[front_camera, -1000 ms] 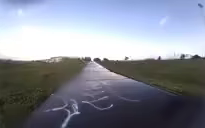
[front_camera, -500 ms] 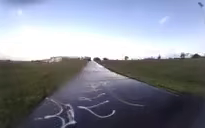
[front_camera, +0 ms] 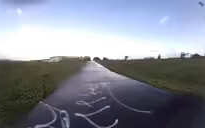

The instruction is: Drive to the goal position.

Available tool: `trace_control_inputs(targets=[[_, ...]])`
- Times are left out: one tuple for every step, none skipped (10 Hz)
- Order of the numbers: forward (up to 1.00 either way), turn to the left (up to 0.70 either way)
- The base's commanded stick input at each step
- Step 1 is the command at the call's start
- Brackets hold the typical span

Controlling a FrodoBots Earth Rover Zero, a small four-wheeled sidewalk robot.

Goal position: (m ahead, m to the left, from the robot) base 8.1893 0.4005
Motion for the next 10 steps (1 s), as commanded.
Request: trace_control_inputs(targets=[[0.45,0.24],[0.45,0.06],[0.45,0.00],[0.45,0.00],[0.45,0.00],[0.45,0.00],[0.45,0.00],[0.45,0.00],[0.45,0.00],[0.45,0.00]])
